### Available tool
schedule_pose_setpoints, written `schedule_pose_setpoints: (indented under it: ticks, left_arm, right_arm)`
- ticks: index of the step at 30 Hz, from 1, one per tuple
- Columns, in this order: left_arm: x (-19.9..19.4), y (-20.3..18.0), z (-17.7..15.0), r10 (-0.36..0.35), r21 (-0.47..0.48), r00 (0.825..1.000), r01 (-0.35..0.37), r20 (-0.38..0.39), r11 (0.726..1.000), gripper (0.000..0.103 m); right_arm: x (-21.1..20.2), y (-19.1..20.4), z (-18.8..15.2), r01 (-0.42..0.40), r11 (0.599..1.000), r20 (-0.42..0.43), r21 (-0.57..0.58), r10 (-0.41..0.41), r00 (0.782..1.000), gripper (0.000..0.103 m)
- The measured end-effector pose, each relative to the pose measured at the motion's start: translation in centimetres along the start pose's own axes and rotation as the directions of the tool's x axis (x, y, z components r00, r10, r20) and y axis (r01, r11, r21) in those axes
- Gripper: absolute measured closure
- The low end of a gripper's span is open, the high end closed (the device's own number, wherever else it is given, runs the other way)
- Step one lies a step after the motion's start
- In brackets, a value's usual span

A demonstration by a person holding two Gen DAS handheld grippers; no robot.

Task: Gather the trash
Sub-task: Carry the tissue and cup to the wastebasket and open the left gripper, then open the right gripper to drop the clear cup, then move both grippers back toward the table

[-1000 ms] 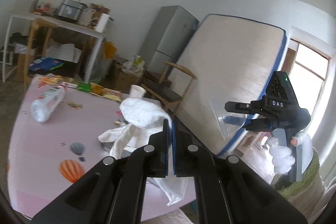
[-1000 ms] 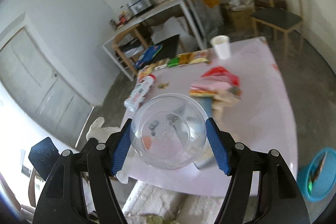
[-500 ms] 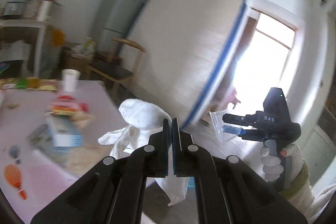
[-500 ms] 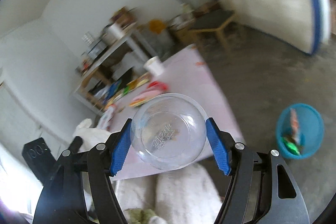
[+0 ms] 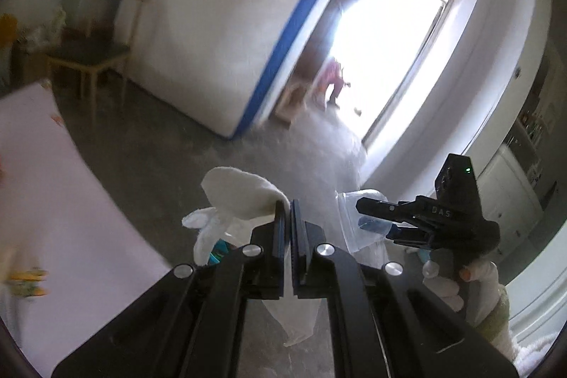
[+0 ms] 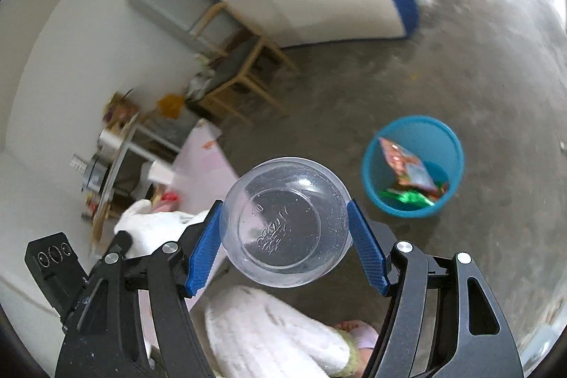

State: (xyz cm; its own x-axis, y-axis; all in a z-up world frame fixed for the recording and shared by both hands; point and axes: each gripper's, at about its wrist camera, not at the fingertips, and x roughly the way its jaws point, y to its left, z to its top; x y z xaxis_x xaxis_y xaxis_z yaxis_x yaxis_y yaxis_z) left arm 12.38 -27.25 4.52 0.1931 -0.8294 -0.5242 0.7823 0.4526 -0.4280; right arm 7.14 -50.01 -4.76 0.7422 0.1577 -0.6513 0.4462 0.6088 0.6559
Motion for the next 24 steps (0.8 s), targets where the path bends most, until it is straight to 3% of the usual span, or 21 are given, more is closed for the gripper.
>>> schedule_pose_setpoints:
  ticks: [4,11,16,17,18,19,20,22,24]
  left_arm:
    - [7.1,-0.7,0.0,-0.007,0.003,0.995,0.007,-0.097,1.000,0.101]
    - [20.4,-0.5,0.1,-0.015,0.001,0.972,0.016,-0.233,1.000,0.101]
    - [27.4,-0.5,0.8,0.019,0.039,0.970,-0.009,-0.243,0.999,0.100]
    - [29.1,0.1,0.7,0.035,0.042,0.968,-0.026,-0.247,0.999,0.089]
    - [30.6,0.2,0.5,0.069,0.047,0.963,-0.059,-0.260,0.997,0.060]
    - [31.6,0.9,0.2,0.117,0.047,0.955,-0.108,-0.274,0.993,0.043]
    - [32.9,2.0,-0.3,0.172,0.035,0.944,-0.169,-0.280,0.985,0.034]
    - [33.8,3.0,-0.9,0.192,0.013,0.933,-0.198,-0.305,0.980,0.034]
    - [33.2,4.2,-1.2,0.184,-0.031,0.930,-0.204,-0.318,0.978,0.034]
  right_arm:
    - [1.7,-5.0,1.5,0.014,0.994,-0.009,0.105,-0.013,1.000,0.038]
    - [6.1,-11.3,4.5,0.064,0.972,-0.023,0.225,-0.060,0.998,0.038]
    - [9.2,-14.6,7.7,0.108,0.952,-0.004,0.285,-0.111,0.994,0.037]
    - [9.8,-15.1,8.0,0.118,0.950,-0.002,0.288,-0.122,0.992,0.036]
    - [11.0,-15.8,8.5,0.127,0.949,-0.008,0.288,-0.130,0.991,0.036]
    - [12.5,-16.7,8.9,0.148,0.944,-0.027,0.294,-0.146,0.989,0.035]
    - [13.5,-17.3,8.9,0.164,0.938,-0.042,0.304,-0.159,0.986,0.034]
    - [16.5,-19.1,8.5,0.195,0.928,-0.091,0.319,-0.175,0.980,0.026]
    - [18.8,-20.7,7.7,0.276,0.903,-0.148,0.331,-0.239,0.960,0.026]
